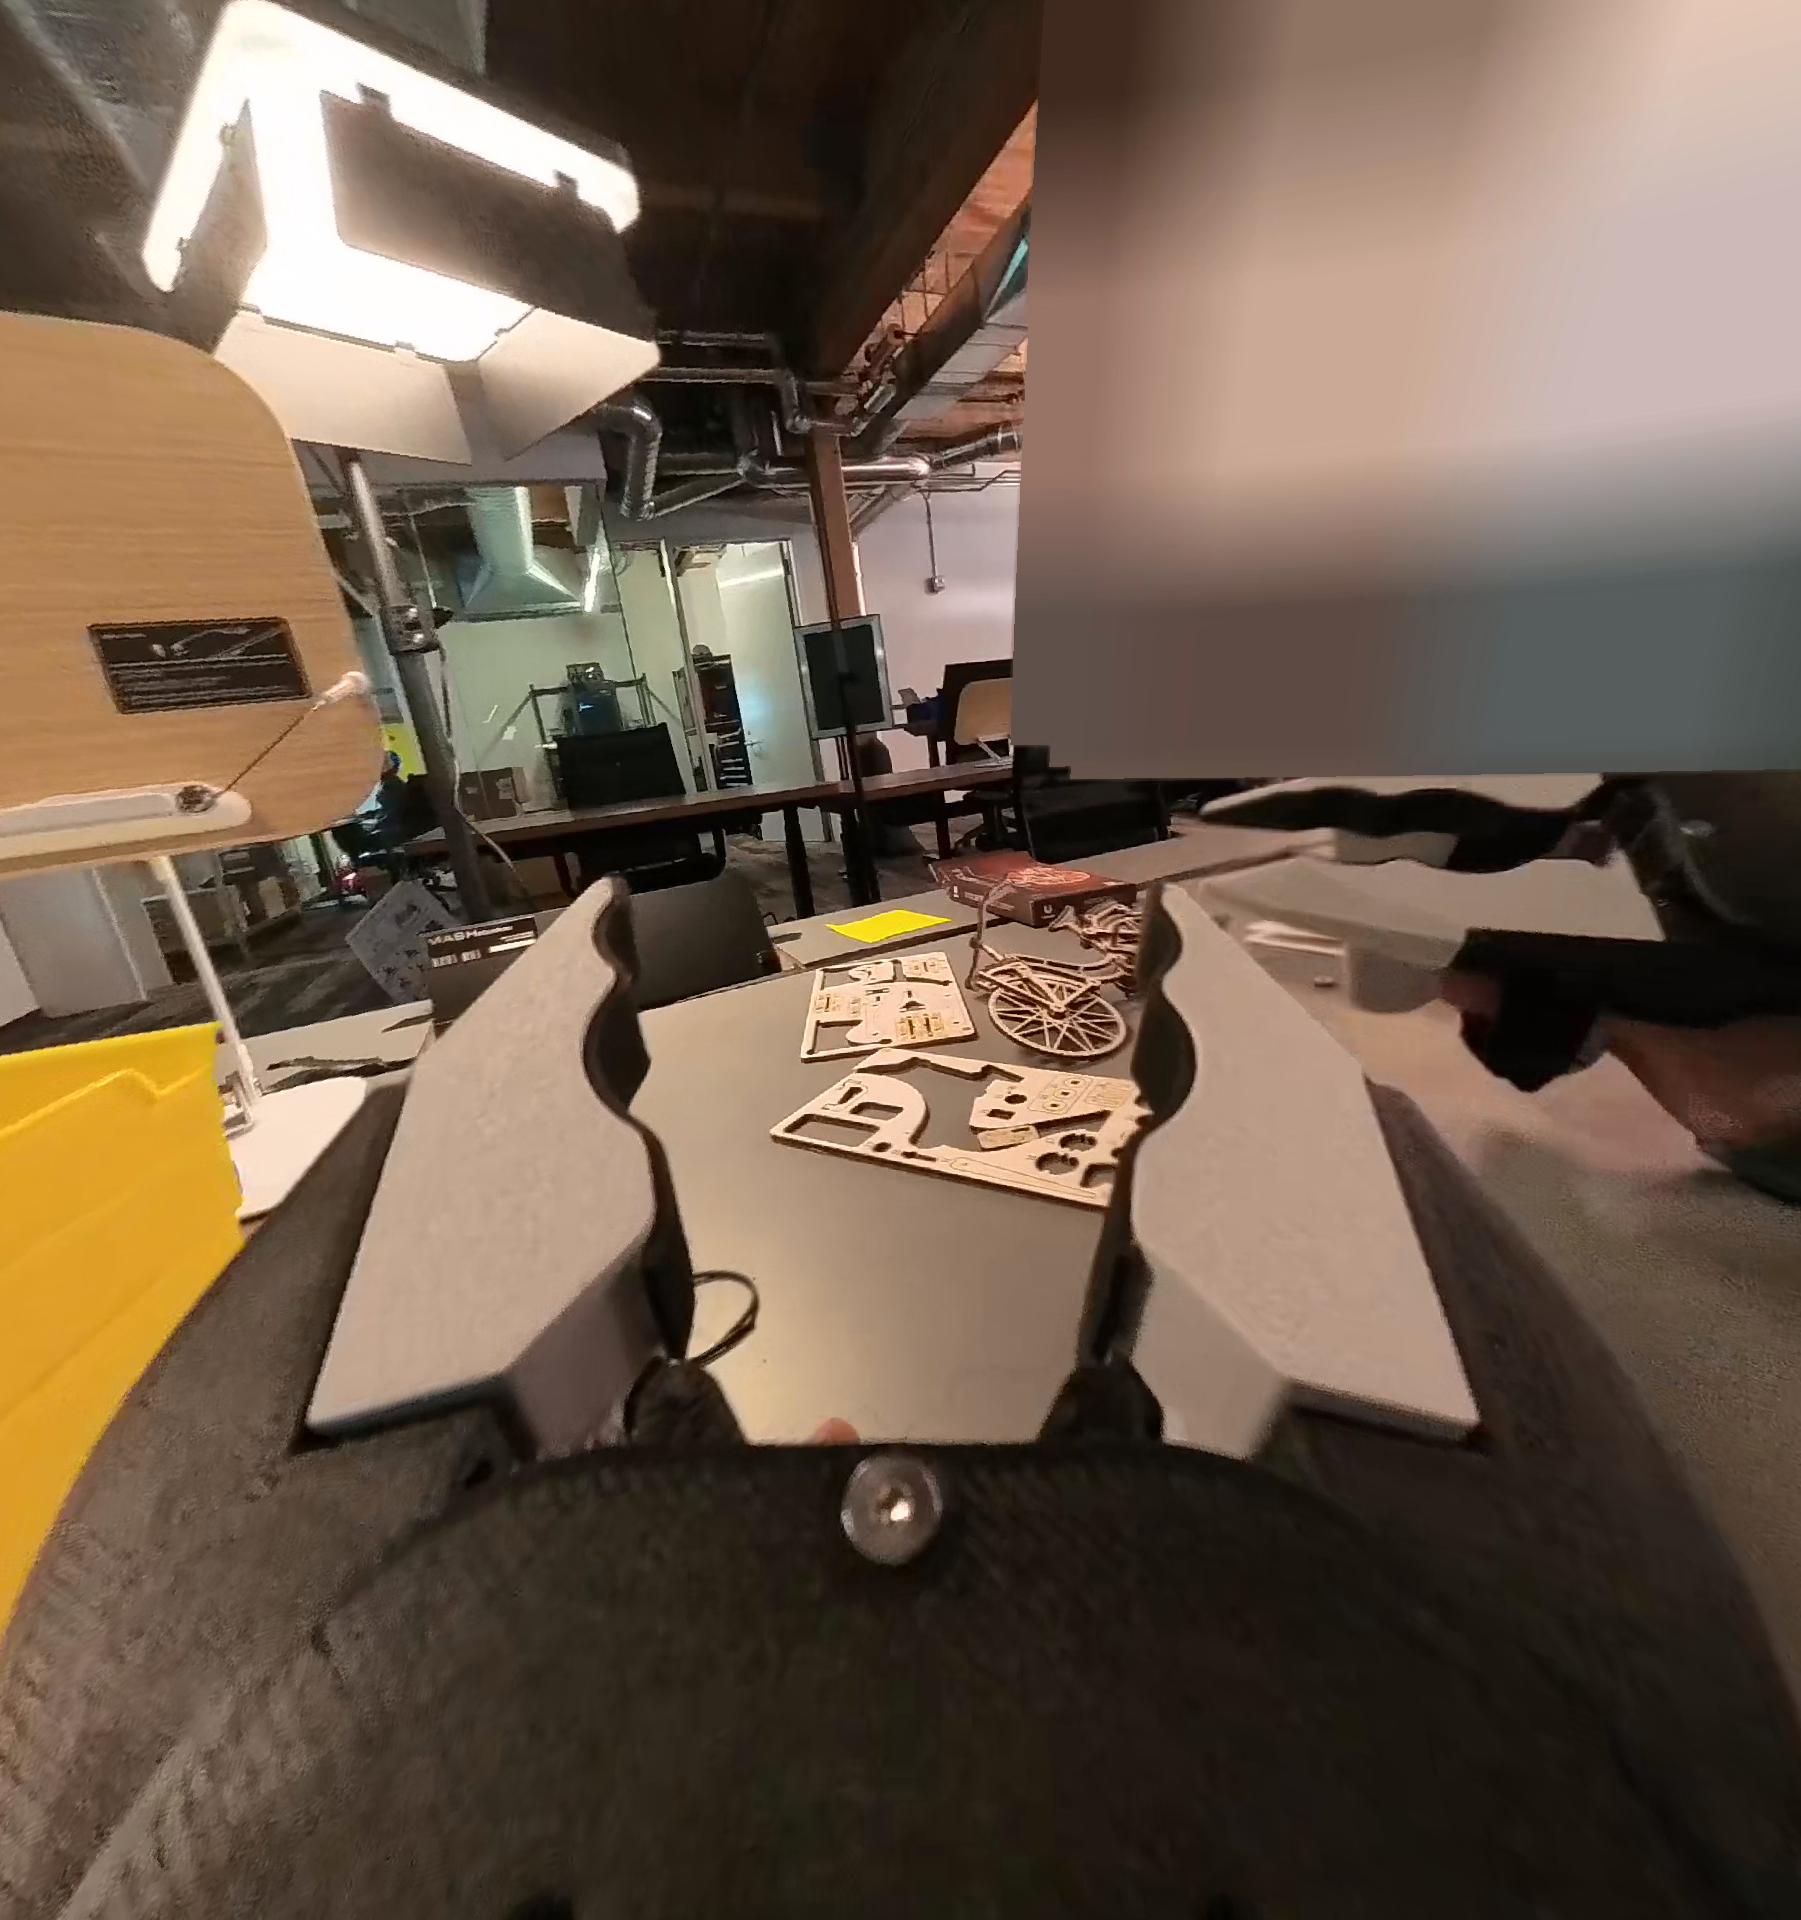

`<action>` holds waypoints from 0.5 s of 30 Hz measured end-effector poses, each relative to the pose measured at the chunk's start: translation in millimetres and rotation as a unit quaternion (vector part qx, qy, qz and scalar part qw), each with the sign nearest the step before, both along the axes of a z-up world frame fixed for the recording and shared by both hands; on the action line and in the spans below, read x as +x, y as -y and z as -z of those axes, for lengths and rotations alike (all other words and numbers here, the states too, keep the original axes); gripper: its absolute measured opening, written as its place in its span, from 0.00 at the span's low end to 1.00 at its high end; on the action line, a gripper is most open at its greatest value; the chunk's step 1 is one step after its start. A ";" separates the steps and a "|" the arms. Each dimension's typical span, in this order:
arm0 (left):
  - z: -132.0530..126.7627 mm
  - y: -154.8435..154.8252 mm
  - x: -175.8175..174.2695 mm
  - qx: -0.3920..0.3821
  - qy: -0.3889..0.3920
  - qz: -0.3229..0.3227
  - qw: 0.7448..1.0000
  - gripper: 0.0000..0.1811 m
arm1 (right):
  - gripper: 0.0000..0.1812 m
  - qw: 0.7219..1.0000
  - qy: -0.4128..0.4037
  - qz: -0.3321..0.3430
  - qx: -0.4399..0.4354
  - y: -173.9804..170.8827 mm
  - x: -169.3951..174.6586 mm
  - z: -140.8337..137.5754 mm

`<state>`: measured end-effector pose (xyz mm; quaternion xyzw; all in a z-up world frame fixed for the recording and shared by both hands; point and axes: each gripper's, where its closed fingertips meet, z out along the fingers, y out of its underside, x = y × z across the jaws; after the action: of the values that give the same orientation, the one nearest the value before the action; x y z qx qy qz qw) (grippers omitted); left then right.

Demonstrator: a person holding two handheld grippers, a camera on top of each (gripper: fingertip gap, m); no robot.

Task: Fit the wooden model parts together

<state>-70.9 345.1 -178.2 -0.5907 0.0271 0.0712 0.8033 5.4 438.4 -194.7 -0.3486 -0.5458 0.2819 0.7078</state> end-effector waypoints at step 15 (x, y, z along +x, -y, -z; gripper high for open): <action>-1.8 4.7 -18.7 0.011 0.025 -0.042 0.999 0.44 | 0.07 0.995 -0.032 -0.047 -0.085 -13.3 -0.9 -2.1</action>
<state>-89.7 340.4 -176.4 -0.5845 -0.0190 0.0901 0.8062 4.4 451.7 -192.7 -0.3721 -0.5130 0.3711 0.6787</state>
